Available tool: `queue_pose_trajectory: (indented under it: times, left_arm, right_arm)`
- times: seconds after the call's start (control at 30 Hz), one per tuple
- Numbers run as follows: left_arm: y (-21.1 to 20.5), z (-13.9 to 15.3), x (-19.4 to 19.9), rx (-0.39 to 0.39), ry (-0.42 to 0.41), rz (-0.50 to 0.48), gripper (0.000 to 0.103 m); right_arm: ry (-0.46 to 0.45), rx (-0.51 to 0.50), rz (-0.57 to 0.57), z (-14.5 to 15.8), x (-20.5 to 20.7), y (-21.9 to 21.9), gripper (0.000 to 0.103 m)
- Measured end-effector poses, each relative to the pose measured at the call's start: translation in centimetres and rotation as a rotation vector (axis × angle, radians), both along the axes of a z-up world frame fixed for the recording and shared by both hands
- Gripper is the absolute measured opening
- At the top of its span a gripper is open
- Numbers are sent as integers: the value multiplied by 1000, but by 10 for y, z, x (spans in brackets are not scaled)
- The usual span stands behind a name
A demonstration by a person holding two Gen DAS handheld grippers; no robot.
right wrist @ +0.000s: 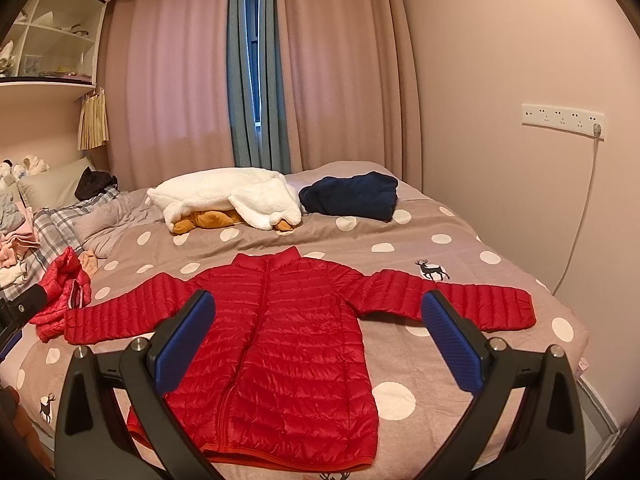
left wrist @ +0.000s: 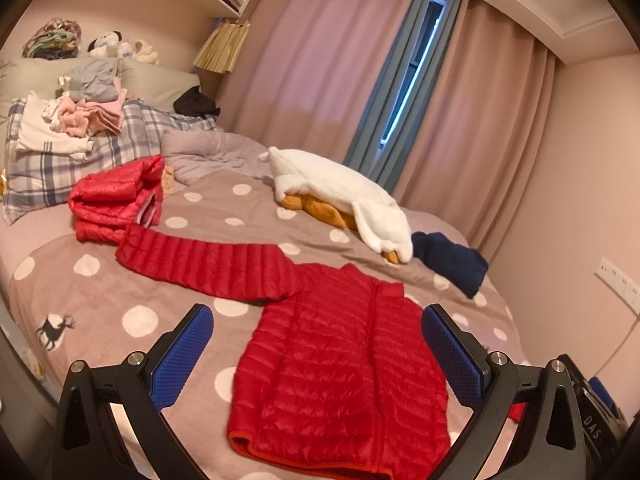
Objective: Fold large clothes
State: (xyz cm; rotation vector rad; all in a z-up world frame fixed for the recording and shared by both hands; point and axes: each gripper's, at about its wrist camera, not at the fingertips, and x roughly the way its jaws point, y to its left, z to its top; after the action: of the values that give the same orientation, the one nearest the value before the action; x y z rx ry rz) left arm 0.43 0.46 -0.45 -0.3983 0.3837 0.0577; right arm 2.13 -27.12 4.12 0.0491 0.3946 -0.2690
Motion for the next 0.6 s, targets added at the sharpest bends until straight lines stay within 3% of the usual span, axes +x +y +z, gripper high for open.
queue_pose_trajectory:
  times: [0.6]
  left_arm:
    - [-5,-2,5,18,19,-5,102]
  right_arm:
    - [17,-4,-6,-2,2,0,103]
